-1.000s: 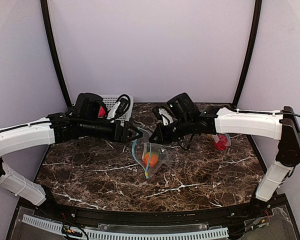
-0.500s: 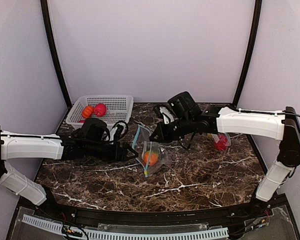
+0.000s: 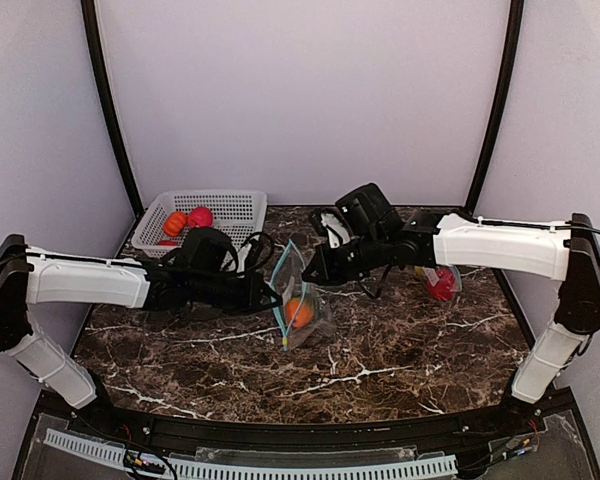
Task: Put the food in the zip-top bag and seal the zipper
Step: Adjust the zipper food storage bag at the center of the board.
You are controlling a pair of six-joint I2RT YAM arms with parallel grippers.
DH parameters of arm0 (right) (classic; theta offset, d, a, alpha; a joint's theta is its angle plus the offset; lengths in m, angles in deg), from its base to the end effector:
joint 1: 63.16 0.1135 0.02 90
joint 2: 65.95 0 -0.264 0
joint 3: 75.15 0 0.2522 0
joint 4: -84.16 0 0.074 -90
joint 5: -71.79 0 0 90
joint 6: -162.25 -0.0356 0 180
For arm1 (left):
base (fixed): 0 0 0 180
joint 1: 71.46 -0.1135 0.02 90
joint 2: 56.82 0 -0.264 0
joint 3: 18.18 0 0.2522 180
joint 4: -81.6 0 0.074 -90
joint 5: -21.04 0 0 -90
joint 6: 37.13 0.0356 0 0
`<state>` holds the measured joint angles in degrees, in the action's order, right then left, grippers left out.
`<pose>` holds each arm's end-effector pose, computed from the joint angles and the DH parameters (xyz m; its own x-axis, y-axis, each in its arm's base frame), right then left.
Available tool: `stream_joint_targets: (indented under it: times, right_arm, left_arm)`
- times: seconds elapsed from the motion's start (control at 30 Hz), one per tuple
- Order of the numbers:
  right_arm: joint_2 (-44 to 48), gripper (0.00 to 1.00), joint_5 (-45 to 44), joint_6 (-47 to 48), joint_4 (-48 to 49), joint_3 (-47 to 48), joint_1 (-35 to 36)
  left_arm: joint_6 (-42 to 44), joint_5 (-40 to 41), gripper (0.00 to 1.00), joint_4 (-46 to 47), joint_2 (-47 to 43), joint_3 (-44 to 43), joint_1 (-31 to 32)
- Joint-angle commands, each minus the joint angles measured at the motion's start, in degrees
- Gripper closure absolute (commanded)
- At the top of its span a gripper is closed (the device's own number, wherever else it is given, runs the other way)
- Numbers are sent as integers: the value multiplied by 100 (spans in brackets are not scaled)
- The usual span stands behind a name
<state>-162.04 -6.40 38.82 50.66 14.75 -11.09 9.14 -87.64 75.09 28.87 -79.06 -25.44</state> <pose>0.2294 0.3062 0.2793 -0.8063 -0.1574 -0.5702 -0.5089 0.6760 0.5330 0.2148 -0.2390 0.2149 -0.8634 -0.0483 -0.5022 0.3804 0.5916 -0.7108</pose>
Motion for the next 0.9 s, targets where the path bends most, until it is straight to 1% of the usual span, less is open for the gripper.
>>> stream_joint_targets:
  times: [0.0,0.13,0.23,0.4,0.5,0.67,0.7,0.8,0.87]
  right_arm:
    - [217,100,-632,253,-385,227,-69]
    - [312,100,-865,311,-534,273,-165]
    - [390,100,-908,309,-570,253,-205]
    - [495,100,-742,340,-510,232,-206]
    - [543,100,-630,335,-377,125,-206]
    - [418,100,-579,286,-351,87,-207]
    - [397,100,-556,271,-352,81,-206]
    - [361,100,-486,226,-311,49,-207]
    - [374,100,-462,207,-285,19,-206]
  left_arm:
    - [491,-20,99,-349,-364,-850,3]
    - [535,-182,99,-376,-484,-1015,12]
    - [770,32,99,-742,-415,-1038,5]
    - [896,173,99,-1041,-309,-1025,3]
    - [1028,462,99,-1226,-283,-1059,3]
    - [1067,492,99,-1297,-153,-1053,3]
    - [1068,477,99,-1296,-129,-1052,3]
    - [1075,427,91,-1290,-38,-1054,2]
    - [1076,423,88,-1292,-14,-1041,3]
